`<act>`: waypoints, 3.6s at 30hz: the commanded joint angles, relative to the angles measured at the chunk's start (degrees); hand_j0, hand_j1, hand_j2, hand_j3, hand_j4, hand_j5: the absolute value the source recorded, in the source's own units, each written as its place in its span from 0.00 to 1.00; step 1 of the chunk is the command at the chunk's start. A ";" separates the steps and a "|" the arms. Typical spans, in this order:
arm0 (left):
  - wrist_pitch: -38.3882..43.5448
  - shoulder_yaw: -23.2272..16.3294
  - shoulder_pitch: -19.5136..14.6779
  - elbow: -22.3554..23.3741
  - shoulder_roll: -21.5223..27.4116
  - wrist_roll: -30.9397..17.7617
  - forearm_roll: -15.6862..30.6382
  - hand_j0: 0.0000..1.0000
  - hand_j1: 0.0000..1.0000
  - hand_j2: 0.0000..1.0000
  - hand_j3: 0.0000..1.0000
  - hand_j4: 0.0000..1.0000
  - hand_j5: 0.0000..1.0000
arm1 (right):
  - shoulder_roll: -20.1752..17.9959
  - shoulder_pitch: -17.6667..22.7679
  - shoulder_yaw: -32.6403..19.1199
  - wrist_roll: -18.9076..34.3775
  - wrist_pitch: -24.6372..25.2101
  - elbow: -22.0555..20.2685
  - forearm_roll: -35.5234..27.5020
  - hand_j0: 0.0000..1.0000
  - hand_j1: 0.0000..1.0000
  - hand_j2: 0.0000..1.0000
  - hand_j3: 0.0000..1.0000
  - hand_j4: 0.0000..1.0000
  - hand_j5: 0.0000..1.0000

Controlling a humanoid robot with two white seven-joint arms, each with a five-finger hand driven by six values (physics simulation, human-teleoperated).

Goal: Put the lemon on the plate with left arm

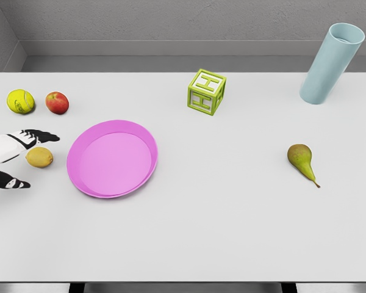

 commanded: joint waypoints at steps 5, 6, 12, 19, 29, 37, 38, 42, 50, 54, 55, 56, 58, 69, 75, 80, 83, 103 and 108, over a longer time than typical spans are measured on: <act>0.07 0.40 -0.09 0.79 0.02 -0.54 -2.23 1.00 1.00 1.00 1.00 1.00 1.00 | 0.00 0.18 0.06 0.01 0.09 0.04 -0.01 1.00 1.00 1.00 1.00 1.00 1.00; 0.07 0.40 -0.26 1.85 -0.24 -2.91 -2.32 1.00 1.00 1.00 1.00 1.00 1.00 | 0.00 0.18 0.06 0.01 0.09 0.04 -0.01 1.00 1.00 1.00 1.00 1.00 1.00; 0.07 4.35 -0.97 5.63 -5.25 -13.11 -2.32 1.00 1.00 1.00 1.00 1.00 1.00 | 0.00 0.18 0.06 0.01 0.09 0.04 -0.01 1.00 1.00 1.00 1.00 1.00 1.00; 0.07 -7.95 -14.59 12.13 -6.30 -13.20 -4.61 1.00 1.00 1.00 1.00 1.00 1.00 | 0.00 0.18 0.06 0.01 0.09 0.04 -0.01 1.00 1.00 1.00 1.00 1.00 1.00; 0.07 -8.39 -15.29 15.91 -6.74 -13.29 -4.96 1.00 1.00 1.00 1.00 1.00 1.00 | 0.00 0.18 0.06 0.01 0.09 0.04 -0.01 1.00 1.00 1.00 1.00 1.00 1.00; 0.07 -8.57 -18.81 17.23 -9.73 -13.38 -8.21 1.00 1.00 1.00 1.00 1.00 1.00 | 0.00 0.18 0.06 0.01 0.09 0.04 -0.01 1.00 1.00 1.00 1.00 1.00 1.00; 0.07 -8.57 -18.81 17.23 -9.73 -13.46 -8.21 1.00 1.00 1.00 1.00 1.00 1.00 | 0.00 0.26 0.06 0.01 0.09 0.04 -0.01 1.00 1.00 1.00 1.00 1.00 1.00; 0.07 -9.45 -18.90 17.14 -9.64 -13.46 -9.70 0.86 0.86 0.86 0.86 0.86 0.86 | 0.00 0.18 0.06 0.01 0.09 0.04 -0.01 1.00 1.00 1.00 1.00 1.00 1.00; 0.07 -9.71 -19.78 19.78 -8.85 -13.46 -9.88 0.80 0.80 0.80 0.80 0.80 0.80 | 0.00 0.18 0.06 0.01 0.09 0.04 -0.01 1.00 1.00 1.00 1.00 1.00 1.00; 0.07 -9.80 -19.86 19.69 -8.94 -14.78 -9.79 0.71 0.71 0.71 0.71 0.71 0.71 | 0.00 0.18 0.06 0.01 0.09 0.04 -0.01 1.00 1.00 1.00 1.00 1.00 1.00; 0.07 -9.80 -19.86 19.69 -8.94 -14.87 -9.44 0.71 0.71 0.71 0.71 0.71 0.71 | 0.00 0.18 0.06 0.01 0.09 0.04 -0.01 1.00 1.00 1.00 1.00 1.00 1.00; 0.07 -9.80 -19.86 19.69 -8.94 -14.87 -9.44 0.71 0.71 0.71 0.71 0.71 0.71 | 0.00 0.18 0.06 0.01 0.09 0.04 -0.01 1.00 1.00 1.00 1.00 1.00 1.00; 0.07 -9.80 -19.86 19.43 -8.94 -15.05 -9.62 0.59 0.59 0.59 0.59 0.59 0.59 | 0.00 0.18 0.06 0.01 0.09 0.04 -0.01 1.00 1.00 1.00 1.00 1.00 1.00; 0.07 -9.80 -20.30 18.90 -8.85 -15.75 -8.48 0.47 0.47 0.47 0.47 0.47 0.47 | 0.00 0.18 0.06 0.01 0.09 0.04 -0.01 1.00 1.00 1.00 1.00 1.00 1.00; 0.07 -9.36 -21.36 17.67 -8.76 -18.82 -4.00 0.47 0.47 0.47 0.47 0.47 0.47 | 0.00 0.26 0.06 0.01 0.09 0.04 -0.01 1.00 1.00 1.00 1.00 1.00 1.00; 0.07 -9.27 -21.80 12.22 -8.76 -19.27 -2.59 0.47 0.47 0.47 0.47 0.47 0.47 | 0.00 0.18 0.06 0.01 0.09 0.04 -0.01 1.00 1.00 1.00 1.00 1.00 1.00; 0.07 -9.27 -21.88 9.06 -8.76 -19.27 -2.06 0.47 0.47 0.47 0.47 0.47 0.47 | 0.00 0.18 0.06 0.01 0.09 0.04 -0.01 1.00 1.00 1.00 1.00 1.00 1.00; 0.07 -9.97 -21.53 -3.25 -9.73 -20.69 -2.06 0.47 0.47 0.47 0.47 0.47 0.47 | 0.00 0.18 0.06 0.01 0.09 0.04 -0.01 1.00 1.00 1.00 1.00 1.00 1.00; 0.07 -10.33 -21.71 -4.74 -10.87 -20.67 -2.23 0.99 0.99 0.99 0.99 0.99 0.99 | 0.00 0.18 0.06 0.01 0.09 0.04 -0.01 1.00 1.00 1.00 1.00 1.00 1.00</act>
